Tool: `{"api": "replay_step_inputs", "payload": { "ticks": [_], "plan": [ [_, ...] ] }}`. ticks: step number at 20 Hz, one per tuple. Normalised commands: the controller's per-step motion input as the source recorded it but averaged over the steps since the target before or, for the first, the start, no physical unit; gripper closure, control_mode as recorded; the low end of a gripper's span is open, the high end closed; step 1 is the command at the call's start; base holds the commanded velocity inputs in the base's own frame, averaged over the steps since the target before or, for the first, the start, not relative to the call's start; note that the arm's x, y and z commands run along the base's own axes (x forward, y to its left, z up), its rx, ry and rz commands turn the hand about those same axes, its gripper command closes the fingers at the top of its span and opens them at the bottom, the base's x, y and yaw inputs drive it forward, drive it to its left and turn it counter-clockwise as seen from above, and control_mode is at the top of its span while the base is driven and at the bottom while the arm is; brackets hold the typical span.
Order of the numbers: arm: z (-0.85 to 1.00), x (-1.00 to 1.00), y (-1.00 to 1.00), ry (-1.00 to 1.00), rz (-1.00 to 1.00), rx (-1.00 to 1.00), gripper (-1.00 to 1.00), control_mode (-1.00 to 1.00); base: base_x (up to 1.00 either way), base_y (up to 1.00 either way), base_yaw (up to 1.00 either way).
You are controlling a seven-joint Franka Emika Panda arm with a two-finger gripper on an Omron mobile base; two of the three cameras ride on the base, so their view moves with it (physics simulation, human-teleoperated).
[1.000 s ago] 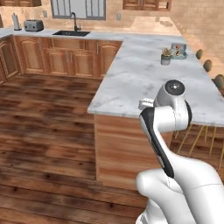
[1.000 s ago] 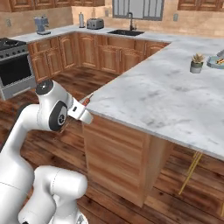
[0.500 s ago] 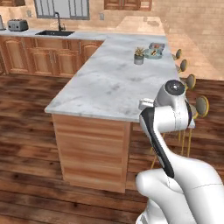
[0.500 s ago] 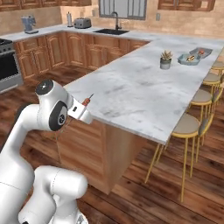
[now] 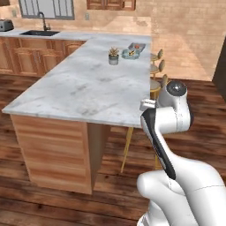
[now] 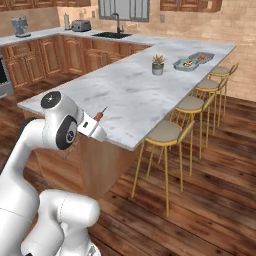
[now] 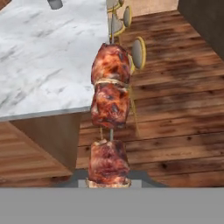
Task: Place the cold items (apple and peach) from the fridge in one tupperware on the dining counter. Place the warm items (kebab skewer and hot dog) in the stove area in another tupperware.
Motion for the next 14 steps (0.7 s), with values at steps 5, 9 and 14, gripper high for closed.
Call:
{"api": "replay_step_inputs", "payload": {
  "ticks": [5, 9, 14],
  "plan": [
    [0.0, 0.0, 0.0, 0.0, 0.0, 0.0, 1.0, 1.0, 0.02, -1.0, 0.0],
    [0.0, 0.0, 0.0, 0.0, 0.0, 0.0, 1.0, 1.0, 0.23, -1.0, 0.0],
    [0.0, 0.0, 0.0, 0.0, 0.0, 0.0, 1.0, 1.0, 0.42, -1.0, 0.0]
  ]
}}
